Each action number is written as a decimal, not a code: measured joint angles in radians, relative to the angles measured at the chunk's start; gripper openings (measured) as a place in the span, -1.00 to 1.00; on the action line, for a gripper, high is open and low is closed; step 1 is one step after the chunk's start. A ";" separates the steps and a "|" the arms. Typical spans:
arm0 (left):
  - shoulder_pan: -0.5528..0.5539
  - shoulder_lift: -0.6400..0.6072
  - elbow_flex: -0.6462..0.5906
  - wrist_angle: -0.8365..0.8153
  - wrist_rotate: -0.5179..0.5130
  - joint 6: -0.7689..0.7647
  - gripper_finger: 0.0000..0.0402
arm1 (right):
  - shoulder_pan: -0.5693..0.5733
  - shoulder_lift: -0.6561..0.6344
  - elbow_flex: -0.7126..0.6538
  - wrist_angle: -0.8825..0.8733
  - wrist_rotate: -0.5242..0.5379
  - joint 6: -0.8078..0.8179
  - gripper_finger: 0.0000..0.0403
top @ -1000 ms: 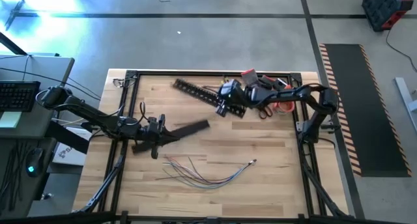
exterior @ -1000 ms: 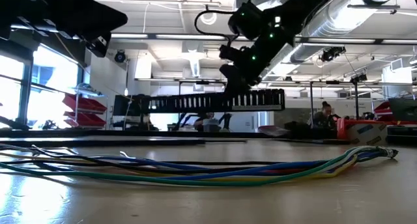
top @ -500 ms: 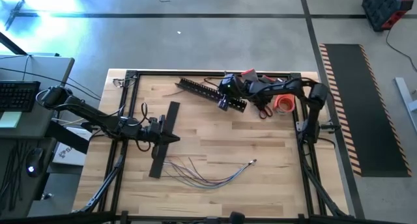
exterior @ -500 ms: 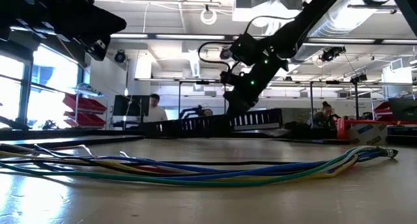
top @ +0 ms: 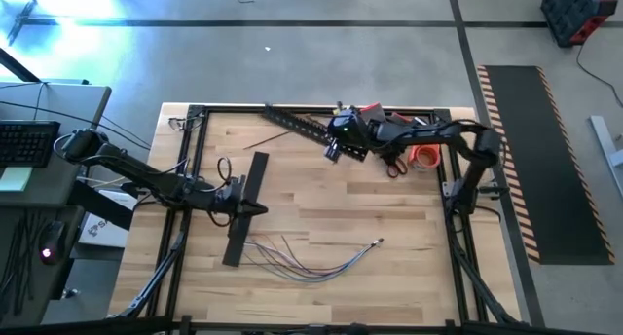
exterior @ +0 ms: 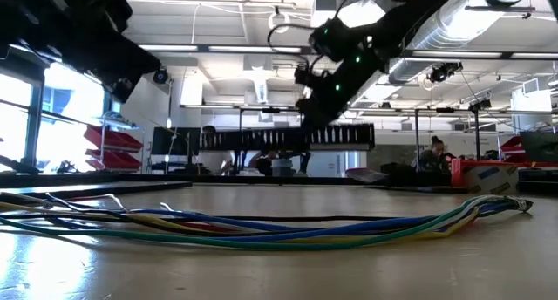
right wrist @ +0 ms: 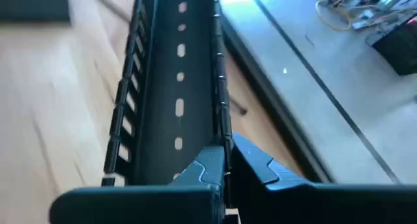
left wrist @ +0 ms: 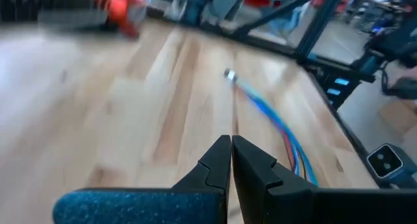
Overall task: Ziptie cables
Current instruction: Wrap the black zip tie on the cables
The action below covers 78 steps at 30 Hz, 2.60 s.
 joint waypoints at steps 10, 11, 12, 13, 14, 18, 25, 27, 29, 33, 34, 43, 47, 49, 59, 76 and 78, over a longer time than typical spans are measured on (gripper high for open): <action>0.060 0.013 -0.021 -0.505 -0.169 -0.440 -1.00 | 0.072 -0.150 -0.146 -0.044 0.003 0.163 -1.00; 0.073 0.019 -0.033 -0.509 -0.155 -0.449 -1.00 | 0.083 -0.155 -0.162 -0.042 0.004 0.173 -1.00; 0.087 0.024 -0.045 -0.510 -0.134 -0.453 -1.00 | 0.094 -0.161 -0.176 -0.038 0.007 0.186 -1.00; 0.101 0.030 -0.054 -0.511 -0.116 -0.458 -1.00 | 0.105 -0.165 -0.188 -0.035 0.007 0.192 -1.00; 0.116 0.035 -0.057 -0.520 -0.104 -0.461 -1.00 | 0.117 -0.167 -0.197 -0.035 0.008 0.201 -1.00; 0.176 0.043 -0.052 -0.583 -0.107 -0.462 -1.00 | 0.154 -0.165 -0.213 -0.067 0.007 0.217 -1.00; 0.236 0.043 0.076 -0.879 -0.062 -0.342 -1.00 | 0.171 -0.144 -0.219 -0.141 -0.002 0.163 -1.00; 0.241 0.043 0.130 -0.963 -0.082 -0.311 -1.00 | 0.163 -0.132 -0.219 -0.157 -0.025 0.130 -1.00; 0.242 0.041 0.179 -1.007 -0.119 -0.285 -1.00 | 0.153 -0.111 -0.219 -0.162 -0.026 0.108 -1.00; 0.242 0.039 0.224 -1.036 -0.142 -0.238 -1.00 | 0.126 -0.059 -0.218 -0.182 -0.026 0.055 -1.00; 0.242 0.037 0.232 -1.032 -0.145 -0.231 -1.00 | 0.118 -0.046 -0.218 -0.184 -0.026 0.042 -1.00; 0.223 0.039 0.238 -0.964 -0.153 -0.229 -1.00 | 0.070 -0.020 -0.206 -0.229 0.033 -0.029 -0.82; 0.208 0.039 0.238 -0.903 -0.156 -0.229 -1.00 | 0.075 -0.059 -0.166 -0.331 0.099 -0.029 -0.53; 0.204 0.042 0.238 -0.856 -0.184 -0.229 -1.00 | 0.082 -0.096 -0.145 -0.364 0.111 -0.028 -0.39; 0.446 0.103 0.238 -0.562 -0.157 0.020 -0.76 | 0.187 -0.251 -0.135 -0.225 -0.019 0.023 -0.01; 0.993 0.570 0.477 -0.689 0.054 0.355 -0.50 | 0.405 -0.080 -0.135 0.001 -0.084 0.115 0.00; 1.014 0.622 0.502 -0.689 0.083 0.424 -0.50 | 0.414 -0.070 -0.135 -0.001 -0.084 0.125 0.00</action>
